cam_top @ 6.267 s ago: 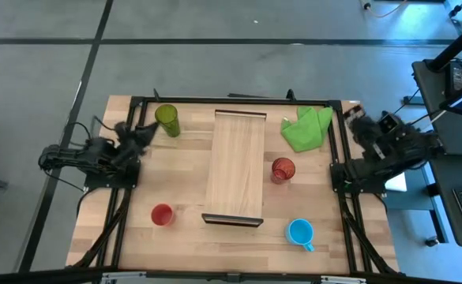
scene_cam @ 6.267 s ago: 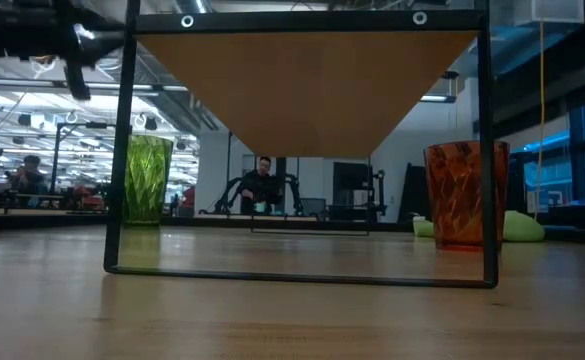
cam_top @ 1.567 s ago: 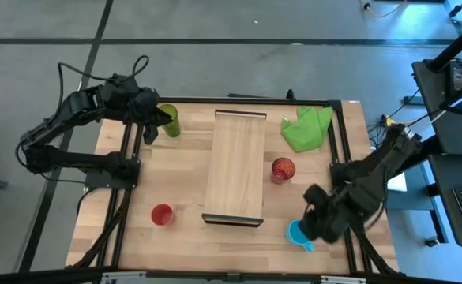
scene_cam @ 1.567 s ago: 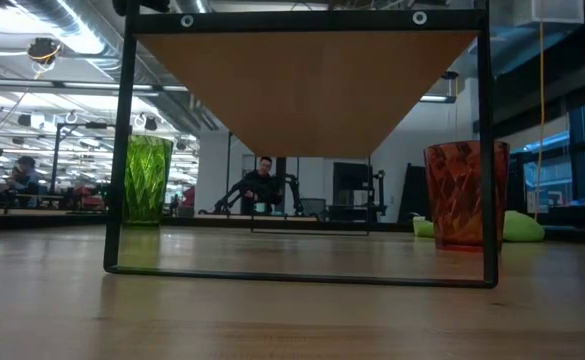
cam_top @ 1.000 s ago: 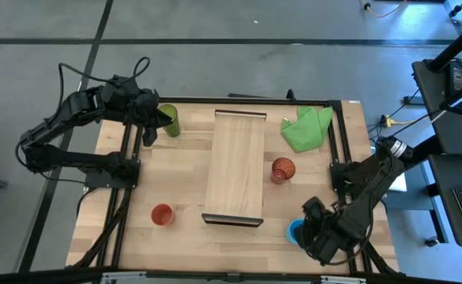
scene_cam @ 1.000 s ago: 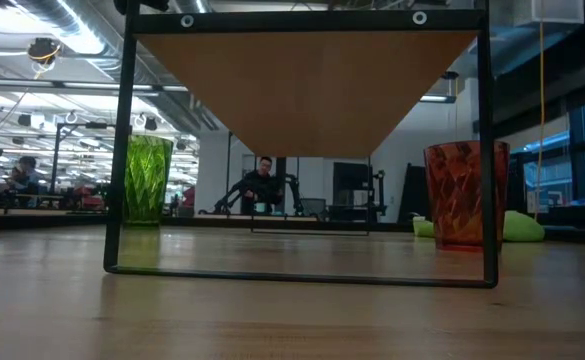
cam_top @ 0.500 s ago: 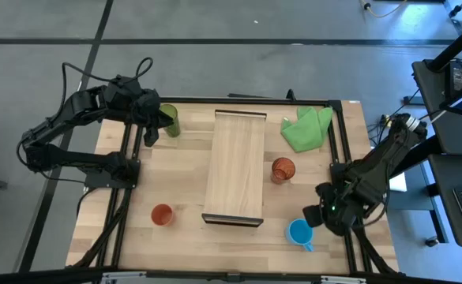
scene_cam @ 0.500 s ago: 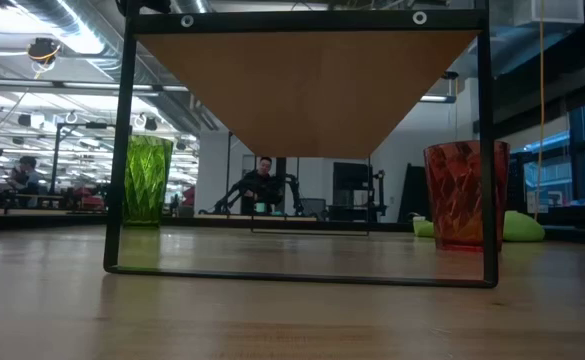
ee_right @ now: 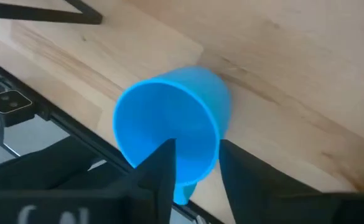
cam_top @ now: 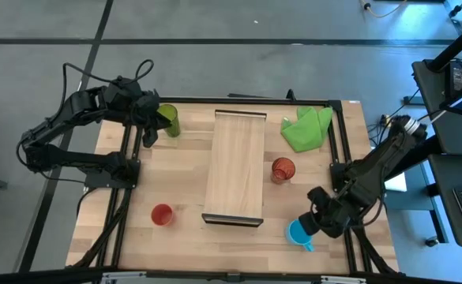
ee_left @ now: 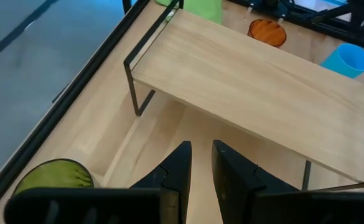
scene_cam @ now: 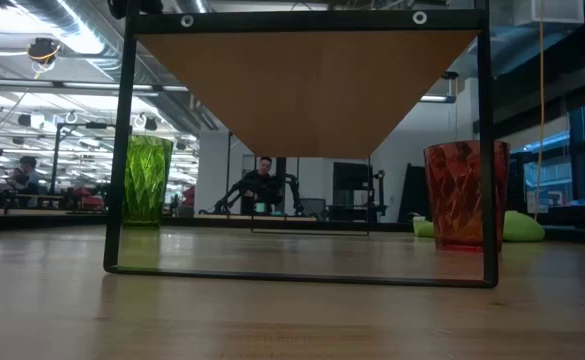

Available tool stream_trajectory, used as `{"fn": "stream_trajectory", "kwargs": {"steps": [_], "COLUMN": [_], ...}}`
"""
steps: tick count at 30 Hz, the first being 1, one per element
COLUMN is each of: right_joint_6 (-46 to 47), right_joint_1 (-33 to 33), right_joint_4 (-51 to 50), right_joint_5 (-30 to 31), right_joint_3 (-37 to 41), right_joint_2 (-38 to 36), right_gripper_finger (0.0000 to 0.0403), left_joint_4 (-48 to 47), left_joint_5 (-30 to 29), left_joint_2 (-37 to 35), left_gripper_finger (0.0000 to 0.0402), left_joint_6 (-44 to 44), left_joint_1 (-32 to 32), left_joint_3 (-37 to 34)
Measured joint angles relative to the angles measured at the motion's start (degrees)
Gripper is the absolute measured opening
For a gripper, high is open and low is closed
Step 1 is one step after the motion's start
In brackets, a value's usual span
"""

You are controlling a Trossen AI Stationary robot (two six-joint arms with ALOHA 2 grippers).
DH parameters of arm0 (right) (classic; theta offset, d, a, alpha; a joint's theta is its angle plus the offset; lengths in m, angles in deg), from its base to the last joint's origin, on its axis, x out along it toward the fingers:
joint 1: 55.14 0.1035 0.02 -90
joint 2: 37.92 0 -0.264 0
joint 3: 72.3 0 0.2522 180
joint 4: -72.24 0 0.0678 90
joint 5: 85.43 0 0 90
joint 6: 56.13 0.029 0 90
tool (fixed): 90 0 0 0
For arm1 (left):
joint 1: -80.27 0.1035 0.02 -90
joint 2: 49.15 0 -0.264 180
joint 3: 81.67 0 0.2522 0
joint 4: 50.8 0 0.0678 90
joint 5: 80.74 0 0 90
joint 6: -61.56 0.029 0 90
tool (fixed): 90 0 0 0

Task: Stack small to large cups/mugs on shelf
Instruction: Put the blue mug on the shelf

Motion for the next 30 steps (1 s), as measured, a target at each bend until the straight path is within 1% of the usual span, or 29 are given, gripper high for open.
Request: {"fn": "stream_trajectory", "kwargs": {"steps": [5,9,13,20,27,30], "right_joint_6": [0.0,0.0,-0.2,-1.6,-4.0,-4.0], "right_joint_1": [0.0,0.0,0.0,0.0,0.0,-0.2], "right_joint_4": [2.6,0.6,-1.4,0.3,4.0,3.9], "right_joint_5": [-0.1,-1.4,-1.6,-1.8,-6.5,-6.4], "right_joint_3": [0.0,-0.1,-0.1,-0.1,0.1,0.1], "right_joint_2": [2.8,4.6,5.2,5.4,9.4,10.3], "right_gripper_finger": [0.0163,0.0175,0.0171,0.0161,0.0154,0.0145], "left_joint_4": [0.1,0.1,0.2,0.2,0.2,0.4], "left_joint_5": [-1.1,-1.3,-1.3,-1.3,-2.3,-2.9], "left_joint_2": [0.0,0.0,0.0,0.0,0.0,0.0], "left_gripper_finger": [0.0057,0.0057,0.0057,0.0057,0.0057,0.0057], "left_joint_6": [0.0,-0.1,-0.7,-1.5,-1.2,-1.1], "left_joint_1": [0.0,0.0,0.0,0.0,0.0,0.0], "left_joint_3": [0.0,0.0,0.0,0.0,0.0,0.0]}}
